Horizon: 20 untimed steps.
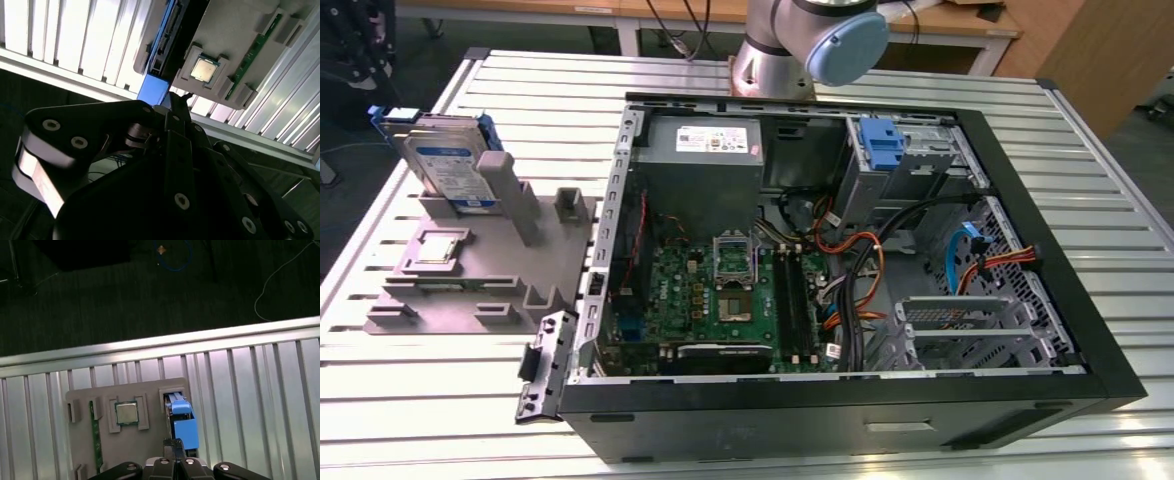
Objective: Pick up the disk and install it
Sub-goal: 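Pick up the disk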
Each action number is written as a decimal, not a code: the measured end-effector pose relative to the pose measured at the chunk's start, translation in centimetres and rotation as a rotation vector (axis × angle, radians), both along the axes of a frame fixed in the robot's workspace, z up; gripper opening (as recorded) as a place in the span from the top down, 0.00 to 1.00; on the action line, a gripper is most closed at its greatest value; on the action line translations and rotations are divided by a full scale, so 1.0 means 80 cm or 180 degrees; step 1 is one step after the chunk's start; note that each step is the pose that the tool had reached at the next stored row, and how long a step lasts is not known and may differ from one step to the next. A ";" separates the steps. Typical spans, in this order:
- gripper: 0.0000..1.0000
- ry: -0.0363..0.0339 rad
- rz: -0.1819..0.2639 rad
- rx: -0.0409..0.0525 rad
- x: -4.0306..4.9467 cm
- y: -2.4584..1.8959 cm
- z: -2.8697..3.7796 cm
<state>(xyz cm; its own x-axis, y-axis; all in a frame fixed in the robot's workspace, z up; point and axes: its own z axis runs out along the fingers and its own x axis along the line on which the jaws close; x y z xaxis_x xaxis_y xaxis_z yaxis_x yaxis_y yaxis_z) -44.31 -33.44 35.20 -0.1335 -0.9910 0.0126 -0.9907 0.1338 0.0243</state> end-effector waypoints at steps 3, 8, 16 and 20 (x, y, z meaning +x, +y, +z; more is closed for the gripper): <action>0.90 -0.0002 0.0087 0.0000 0.000 0.0000 0.0000; 0.90 -0.0007 0.0184 0.0000 0.000 0.0001 -0.0013; 0.90 -0.0018 0.0174 0.0001 -0.002 0.0052 -0.0075; 0.89 -0.0019 0.0167 0.0003 -0.004 0.0103 -0.0101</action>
<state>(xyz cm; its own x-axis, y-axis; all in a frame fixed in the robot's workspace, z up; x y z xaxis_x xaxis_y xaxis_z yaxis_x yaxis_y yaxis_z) -44.62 -32.61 34.40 -0.0814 -0.9966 0.0109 -0.9965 0.0816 0.0186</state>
